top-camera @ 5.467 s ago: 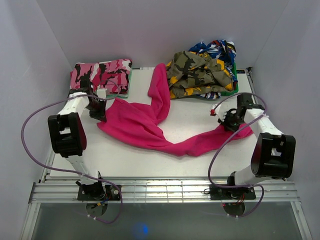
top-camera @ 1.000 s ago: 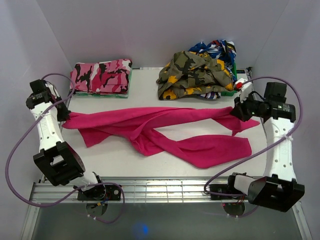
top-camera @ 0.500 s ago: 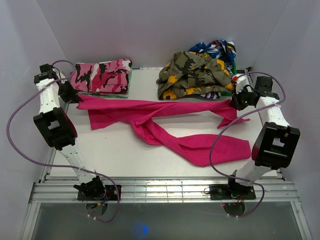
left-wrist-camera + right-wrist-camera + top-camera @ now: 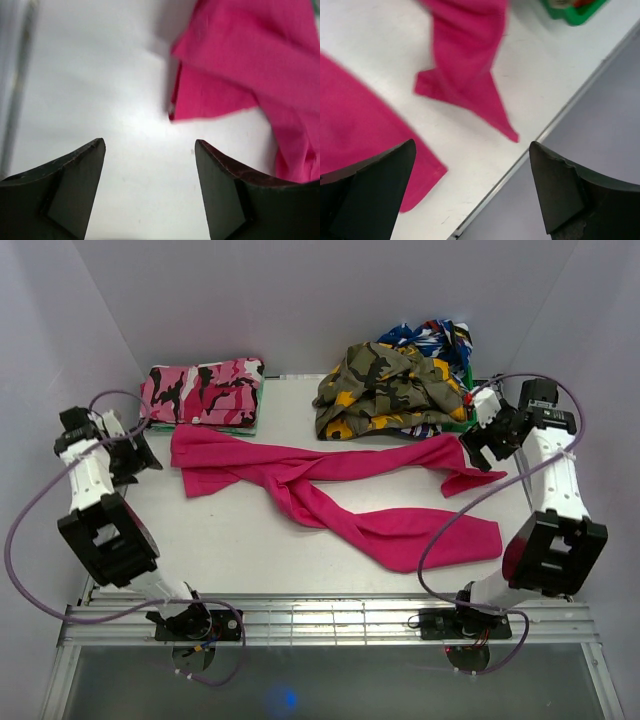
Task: Fold and stack the trousers
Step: Flatten the trousers out
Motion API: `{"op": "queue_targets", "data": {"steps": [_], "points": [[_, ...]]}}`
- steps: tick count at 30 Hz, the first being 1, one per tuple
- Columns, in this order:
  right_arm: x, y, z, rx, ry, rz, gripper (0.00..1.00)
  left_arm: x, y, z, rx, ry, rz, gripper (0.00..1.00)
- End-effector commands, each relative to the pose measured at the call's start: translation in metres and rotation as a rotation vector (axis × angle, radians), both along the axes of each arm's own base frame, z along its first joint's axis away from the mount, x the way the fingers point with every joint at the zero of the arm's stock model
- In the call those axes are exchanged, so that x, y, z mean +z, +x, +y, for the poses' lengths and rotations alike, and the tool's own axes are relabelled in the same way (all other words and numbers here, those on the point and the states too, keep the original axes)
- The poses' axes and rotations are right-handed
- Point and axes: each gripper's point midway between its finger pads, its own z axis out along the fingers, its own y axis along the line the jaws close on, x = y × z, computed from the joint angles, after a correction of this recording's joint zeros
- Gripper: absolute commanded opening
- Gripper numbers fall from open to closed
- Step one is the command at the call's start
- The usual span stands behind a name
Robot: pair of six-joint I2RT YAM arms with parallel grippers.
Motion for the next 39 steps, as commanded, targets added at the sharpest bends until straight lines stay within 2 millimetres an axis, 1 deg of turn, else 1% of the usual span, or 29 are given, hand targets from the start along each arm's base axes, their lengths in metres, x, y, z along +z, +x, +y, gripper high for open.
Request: {"op": "queue_targets", "data": {"steps": [1,2,3,4,5,6,7,8,9,11,12,14,15,16,17,18,21,22,23,25,26,28,29,31,34,35,36,38,39], "points": [[-0.019,-0.093,0.048,0.225,0.050,0.226,1.00,-0.018,-0.032,-0.042,-0.153,-0.067,-0.081,0.80],[-0.047,-0.118,0.065,0.278,0.062,0.315,1.00,-0.018,-0.033,-0.056,-0.173,-0.100,-0.116,0.80],[-0.054,-0.129,0.073,0.306,0.056,0.322,1.00,-0.038,-0.043,-0.067,-0.165,-0.141,-0.085,0.79],[-0.063,-0.137,0.077,0.322,0.046,0.338,1.00,-0.039,-0.036,-0.068,-0.147,-0.149,-0.121,0.79],[-0.072,-0.139,0.089,0.357,0.036,0.329,0.99,-0.046,-0.033,-0.070,-0.133,-0.161,-0.125,0.79],[-0.086,-0.154,0.098,0.391,0.031,0.357,0.98,-0.053,-0.032,-0.072,-0.129,-0.181,-0.123,0.80],[-0.092,-0.157,0.101,0.403,0.022,0.358,0.96,-0.054,-0.025,-0.073,-0.100,-0.214,-0.138,0.80],[-0.097,-0.161,0.109,0.424,0.020,0.360,0.95,-0.062,-0.021,-0.073,-0.089,-0.244,-0.125,0.80],[-0.104,-0.165,0.112,0.438,0.016,0.357,0.94,-0.063,-0.017,-0.077,-0.092,-0.278,-0.137,0.80],[-0.112,-0.169,0.117,0.459,0.000,0.356,0.90,-0.065,-0.006,-0.076,-0.071,-0.302,-0.161,0.82],[-0.120,-0.172,0.118,0.466,-0.005,0.353,0.90,-0.073,-0.002,-0.074,-0.062,-0.311,-0.155,0.83],[-0.128,-0.176,0.122,0.484,-0.014,0.354,0.90,-0.083,0.003,-0.071,-0.029,-0.324,-0.140,0.83],[-0.133,-0.179,0.123,0.493,-0.016,0.359,0.90,-0.092,0.006,-0.069,-0.018,-0.326,-0.134,0.82],[-0.142,-0.184,0.125,0.506,-0.018,0.368,0.90,-0.097,0.007,-0.067,-0.005,-0.328,-0.126,0.81],[-0.146,-0.188,0.129,0.529,-0.018,0.378,0.90,-0.102,0.008,-0.068,0.002,-0.338,-0.121,0.80],[-0.152,-0.193,0.135,0.552,-0.016,0.387,0.90,-0.110,0.009,-0.069,0.018,-0.359,-0.104,0.76],[-0.160,-0.199,0.138,0.581,-0.030,0.404,0.90,-0.119,0.013,-0.070,0.027,-0.380,-0.089,0.68],[-0.162,-0.201,0.138,0.599,-0.036,0.406,0.90,-0.126,0.013,-0.073,0.029,-0.389,-0.072,0.62],[-0.162,-0.205,0.139,0.611,-0.031,0.418,0.90,-0.127,0.014,-0.074,0.025,-0.392,-0.070,0.60],[-0.158,-0.211,0.143,0.636,-0.008,0.433,0.90,-0.129,0.015,-0.077,0.016,-0.394,-0.070,0.54],[-0.153,-0.216,0.143,0.659,-0.004,0.450,0.90,-0.130,0.016,-0.077,0.014,-0.393,-0.068,0.52],[-0.146,-0.221,0.148,0.690,0.020,0.450,0.90,-0.129,0.017,-0.077,0.007,-0.387,-0.073,0.46],[-0.142,-0.227,0.148,0.706,0.022,0.468,0.90,-0.129,0.017,-0.078,0.001,-0.392,-0.076,0.38],[-0.140,-0.234,0.150,0.727,0.032,0.484,0.90,-0.128,0.017,-0.080,-0.008,-0.399,-0.075,0.31],[-0.149,-0.244,0.154,0.745,0.032,0.514,0.90,-0.124,0.014,-0.083,-0.021,-0.412,-0.068,0.12],[-0.153,-0.246,0.155,0.747,0.029,0.518,0.90,-0.123,0.013,-0.083,-0.020,-0.413,-0.061,0.03],[-0.159,-0.250,0.156,0.743,0.031,0.528,0.90,-0.119,0.010,-0.084,-0.018,-0.416,-0.050,0.00],[-0.162,-0.254,0.163,0.766,0.031,0.531,0.90,-0.107,0.010,-0.084,-0.027,-0.406,-0.060,0.00],[-0.164,-0.256,0.165,0.758,0.035,0.534,0.90,-0.096,0.007,-0.083,-0.025,-0.390,-0.064,0.00]]}}
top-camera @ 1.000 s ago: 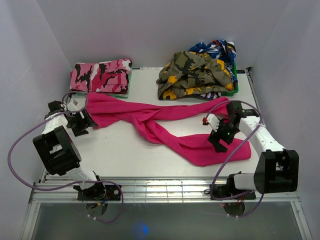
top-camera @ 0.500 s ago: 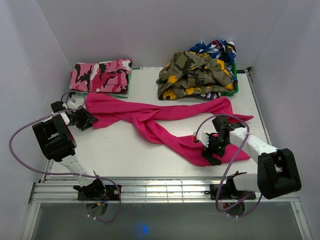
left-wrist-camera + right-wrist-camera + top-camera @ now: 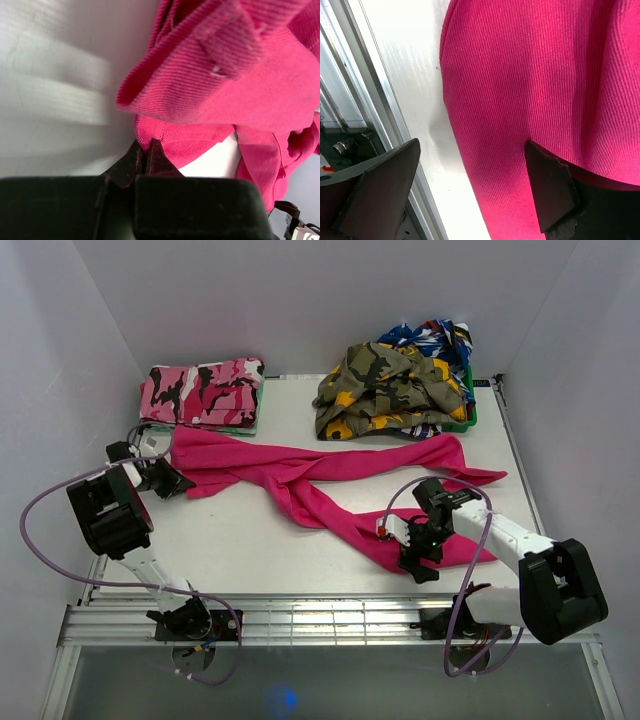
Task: Fold and stack the trousers
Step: Flatten the trousers out
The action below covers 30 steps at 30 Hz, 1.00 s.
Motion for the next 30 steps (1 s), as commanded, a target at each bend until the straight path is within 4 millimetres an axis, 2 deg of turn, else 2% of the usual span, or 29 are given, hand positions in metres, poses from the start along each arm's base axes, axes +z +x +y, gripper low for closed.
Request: {"op": "queue_targets", "data": {"steps": [1,5,11,12,13,14,15,16,18,19,21,22,24,25,27,28,30], "points": [[-0.006,-0.011,0.015,0.025,0.039,0.019,0.90,0.034,-0.004,0.002,-0.017,0.052,-0.020,0.00],[-0.012,-0.011,0.022,0.044,0.043,-0.010,0.90,0.055,-0.006,0.009,-0.020,0.109,-0.021,0.00],[-0.028,-0.010,0.018,0.072,0.011,-0.050,0.92,0.057,-0.014,0.009,-0.029,0.121,0.007,0.00],[-0.031,-0.009,0.015,0.072,0.003,-0.070,0.92,0.056,-0.014,0.009,-0.029,0.116,0.014,0.00],[-0.036,-0.003,0.009,0.071,-0.030,-0.111,0.98,0.056,-0.015,0.008,-0.031,0.112,0.016,0.00],[-0.043,0.002,0.005,0.069,-0.035,-0.162,0.97,0.055,-0.015,0.008,-0.034,0.112,0.019,0.00],[-0.047,0.005,0.002,0.067,-0.048,-0.192,0.88,0.056,-0.015,0.008,-0.035,0.110,0.023,0.00],[-0.050,0.013,-0.005,0.060,-0.086,-0.236,0.67,0.057,-0.015,0.010,-0.034,0.111,0.024,0.00],[-0.049,0.020,-0.008,0.052,-0.105,-0.266,0.41,0.058,-0.020,0.011,-0.047,0.109,0.038,0.00],[-0.044,0.022,-0.009,0.035,-0.114,-0.268,0.09,0.064,-0.018,0.016,-0.048,0.120,0.029,0.00],[-0.025,0.026,-0.002,0.002,-0.068,-0.273,0.08,0.070,-0.026,0.022,-0.083,0.160,0.038,0.00],[-0.006,0.024,0.004,-0.021,-0.017,-0.243,0.08,0.077,-0.026,0.030,-0.091,0.194,0.028,0.00],[0.028,0.026,0.012,-0.052,0.075,-0.271,0.08,0.080,-0.040,0.039,-0.180,0.275,0.029,0.00],[0.050,0.024,0.016,-0.073,0.122,-0.252,0.08,0.084,-0.046,0.052,-0.181,0.327,0.030,0.00],[0.074,0.023,0.015,-0.101,0.162,-0.264,0.08,0.085,-0.058,0.064,-0.263,0.406,0.029,0.00],[0.088,0.027,0.010,-0.137,0.175,-0.265,0.08,0.087,-0.065,0.076,-0.264,0.451,0.040,0.00],[0.097,0.036,0.001,-0.182,0.181,-0.254,0.08,0.088,-0.071,0.087,-0.310,0.499,0.036,0.00]]}}
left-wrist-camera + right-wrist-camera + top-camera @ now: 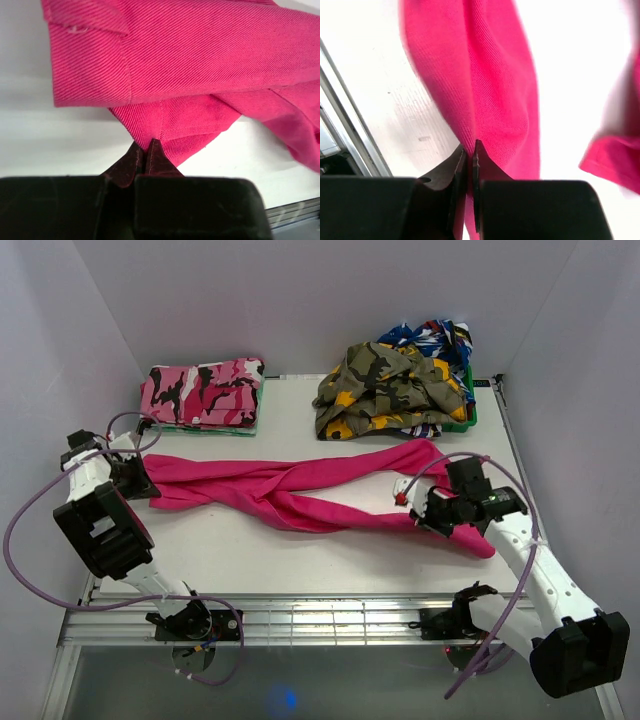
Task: Fold and stack the trousers
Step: Flatten the trousers out
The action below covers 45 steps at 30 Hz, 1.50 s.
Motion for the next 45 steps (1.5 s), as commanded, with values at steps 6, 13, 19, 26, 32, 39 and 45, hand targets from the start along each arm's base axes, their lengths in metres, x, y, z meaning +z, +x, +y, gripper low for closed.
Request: {"op": "queue_targets", "data": {"steps": [6,13,19,26,32,39,45], "points": [[-0.001,0.058,-0.060,-0.284,0.075,0.292,0.08,0.021,-0.017,0.054,-0.176,0.291,-0.028,0.00],[-0.047,0.148,-0.100,-0.502,0.088,0.456,0.08,0.008,-0.016,0.073,-0.182,0.349,-0.006,0.00],[-0.077,0.159,-0.110,-0.557,0.004,0.534,0.67,0.000,-0.013,0.074,-0.182,0.328,0.008,0.00],[0.013,0.137,-0.159,-0.473,-0.053,0.232,0.96,-0.007,-0.018,0.062,-0.186,0.273,0.014,0.00],[0.021,0.056,-0.166,-0.227,-0.204,0.089,0.93,-0.013,-0.022,0.054,-0.172,0.239,0.020,0.00],[-0.044,0.007,-0.163,0.042,-0.368,-0.055,0.98,-0.016,-0.023,0.053,-0.158,0.230,0.023,0.00],[-0.096,0.014,-0.161,0.084,-0.373,-0.067,0.90,-0.016,-0.019,0.054,-0.142,0.220,0.025,0.00]]}}
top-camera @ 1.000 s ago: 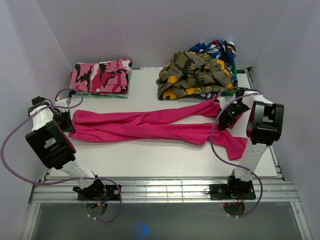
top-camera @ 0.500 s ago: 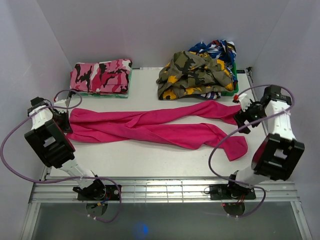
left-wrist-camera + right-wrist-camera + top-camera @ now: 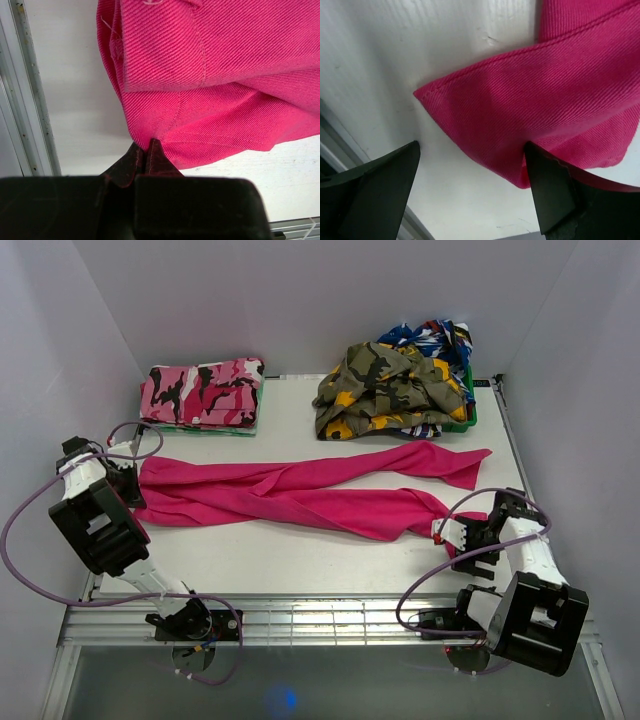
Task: Fold and stack the trousers
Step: Flatten the trousers out
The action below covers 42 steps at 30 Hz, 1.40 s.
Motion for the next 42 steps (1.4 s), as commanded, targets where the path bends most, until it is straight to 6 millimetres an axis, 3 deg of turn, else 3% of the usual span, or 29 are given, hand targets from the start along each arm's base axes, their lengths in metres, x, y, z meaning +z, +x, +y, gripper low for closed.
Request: {"op": "queue_targets", "data": {"steps": [1,3,4,6,7,8,9,10,11,12,14,15,16,19,22,25,28,29,30,33,34,35,38,42], "points": [[-0.009,0.046,-0.009,0.098,-0.068,-0.160,0.90,0.005,0.008,0.002,0.013,-0.007,-0.037,0.00],[-0.019,0.052,-0.005,0.086,-0.046,-0.163,0.94,0.005,0.008,0.003,0.019,-0.010,-0.035,0.00],[-0.021,0.053,-0.003,0.086,-0.038,-0.155,0.88,0.005,0.008,0.003,0.020,-0.008,-0.035,0.00],[-0.021,0.055,-0.001,0.035,-0.011,-0.119,0.62,0.003,0.009,0.004,0.024,-0.008,-0.032,0.00],[-0.016,0.056,0.003,0.016,0.019,-0.105,0.36,0.004,0.009,0.005,0.023,-0.005,-0.033,0.00],[-0.010,0.056,0.005,-0.016,0.045,-0.083,0.21,0.004,0.009,0.005,0.023,-0.004,-0.032,0.00],[0.012,0.060,0.003,-0.097,0.084,-0.061,0.10,0.004,0.010,0.006,0.022,-0.002,-0.031,0.00],[0.028,0.066,0.011,-0.127,0.171,-0.070,0.08,0.004,0.010,0.006,0.022,0.000,-0.030,0.00],[0.044,0.069,0.015,-0.156,0.223,-0.066,0.08,0.002,0.010,0.007,0.020,0.001,-0.026,0.00],[0.081,0.076,0.018,-0.215,0.317,-0.069,0.08,0.000,0.010,0.008,0.021,0.002,-0.020,0.00],[0.110,0.083,0.021,-0.276,0.421,-0.031,0.08,-0.001,0.010,0.009,0.021,0.006,-0.017,0.00],[0.144,0.102,0.016,-0.335,0.488,-0.084,0.08,-0.001,0.010,0.010,0.023,0.011,-0.017,0.00],[0.152,0.099,0.016,-0.394,0.537,-0.024,0.08,-0.003,0.009,0.010,0.022,0.010,-0.013,0.00],[0.148,0.127,-0.004,-0.613,0.642,0.085,0.08,-0.005,0.009,0.011,0.029,0.013,-0.007,0.00],[0.095,0.138,-0.023,-0.823,0.665,0.316,0.08,-0.005,0.011,0.014,0.043,0.021,-0.005,0.00],[0.058,0.152,-0.052,-0.967,0.628,0.323,0.08,-0.003,0.013,0.016,0.049,0.023,-0.008,0.00],[0.036,0.154,-0.070,-1.034,0.549,0.299,0.08,-0.005,0.014,0.017,0.052,0.015,0.001,0.00],[0.030,0.151,-0.073,-1.050,0.525,0.307,0.12,-0.006,0.014,0.017,0.050,0.015,0.002,0.00],[0.025,0.147,-0.078,-1.060,0.481,0.306,0.31,-0.007,0.015,0.018,0.051,0.015,0.006,0.00],[0.029,0.140,-0.089,-1.006,0.414,0.227,0.60,-0.008,0.015,0.016,0.050,0.003,0.002,0.00],[0.044,0.142,-0.094,-0.980,0.397,0.159,0.78,-0.007,0.015,0.016,0.050,0.002,0.002,0.00],[0.051,0.143,-0.097,-0.950,0.383,0.119,0.83,-0.008,0.015,0.015,0.050,0.000,0.004,0.00],[0.083,0.147,-0.106,-0.785,0.330,-0.051,0.89,-0.009,0.013,0.013,0.050,-0.003,0.008,0.00],[0.099,0.135,-0.090,-0.515,0.296,-0.169,0.89,-0.008,0.011,0.012,0.045,-0.003,0.008,0.00]]}}
